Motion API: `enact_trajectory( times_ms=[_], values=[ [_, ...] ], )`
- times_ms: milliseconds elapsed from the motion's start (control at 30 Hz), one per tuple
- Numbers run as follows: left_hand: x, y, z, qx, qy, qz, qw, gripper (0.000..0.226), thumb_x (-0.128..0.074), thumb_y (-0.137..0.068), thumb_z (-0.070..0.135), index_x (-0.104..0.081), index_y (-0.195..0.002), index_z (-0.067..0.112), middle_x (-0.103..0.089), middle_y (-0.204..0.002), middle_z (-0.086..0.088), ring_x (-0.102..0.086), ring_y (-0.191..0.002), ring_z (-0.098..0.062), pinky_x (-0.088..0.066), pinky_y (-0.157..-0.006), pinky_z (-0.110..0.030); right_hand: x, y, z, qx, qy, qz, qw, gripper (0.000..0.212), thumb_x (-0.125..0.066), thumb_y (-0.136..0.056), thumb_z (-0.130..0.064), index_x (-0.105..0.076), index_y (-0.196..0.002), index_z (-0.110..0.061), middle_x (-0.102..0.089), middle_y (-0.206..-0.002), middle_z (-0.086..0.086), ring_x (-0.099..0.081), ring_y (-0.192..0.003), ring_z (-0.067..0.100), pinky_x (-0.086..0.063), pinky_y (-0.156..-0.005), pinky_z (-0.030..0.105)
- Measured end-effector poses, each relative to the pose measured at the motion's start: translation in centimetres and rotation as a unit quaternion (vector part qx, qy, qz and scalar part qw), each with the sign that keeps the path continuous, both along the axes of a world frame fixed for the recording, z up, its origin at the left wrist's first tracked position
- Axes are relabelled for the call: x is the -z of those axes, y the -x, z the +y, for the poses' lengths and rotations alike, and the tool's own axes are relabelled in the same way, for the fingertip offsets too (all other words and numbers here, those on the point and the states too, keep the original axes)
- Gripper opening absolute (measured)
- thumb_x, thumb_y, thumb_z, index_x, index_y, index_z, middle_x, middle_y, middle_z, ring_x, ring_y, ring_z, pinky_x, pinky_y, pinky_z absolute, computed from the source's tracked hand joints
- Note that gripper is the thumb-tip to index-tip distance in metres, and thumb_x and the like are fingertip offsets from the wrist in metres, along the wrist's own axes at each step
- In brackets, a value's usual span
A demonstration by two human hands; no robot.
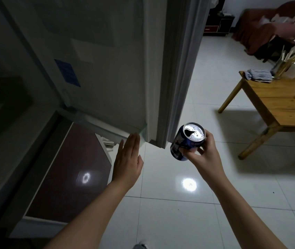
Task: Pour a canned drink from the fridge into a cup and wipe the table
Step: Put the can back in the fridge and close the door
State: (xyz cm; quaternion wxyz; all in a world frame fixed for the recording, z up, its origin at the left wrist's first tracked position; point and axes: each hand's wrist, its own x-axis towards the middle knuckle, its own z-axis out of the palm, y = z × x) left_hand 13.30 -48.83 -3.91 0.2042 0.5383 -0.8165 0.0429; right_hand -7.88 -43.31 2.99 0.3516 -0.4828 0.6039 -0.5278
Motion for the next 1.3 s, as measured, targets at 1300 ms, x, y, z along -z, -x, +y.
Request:
enact_trajectory(
  times_ms=[1300],
  values=[
    [-4.8, 14.1, -12.1, -0.141, -0.174, 0.201, 0.954, 0.061, -0.044, -0.089, 0.004, -0.023, -0.145, 0.014, -0.014, -0.156, -0.001, -0.014, -0.142, -0.019, -0.016, -0.116, -0.032, -1.5, 10.2, -14.6, -0.209, 0.007, 0.061, 0.976, 0.065, -0.07, -0.073, -0.003, -0.039, -0.126, -0.025, -0.051, -0.115, -0.019, -0.052, -0.109, 0.005, -0.043, -0.087, 0.014]
  ],
)
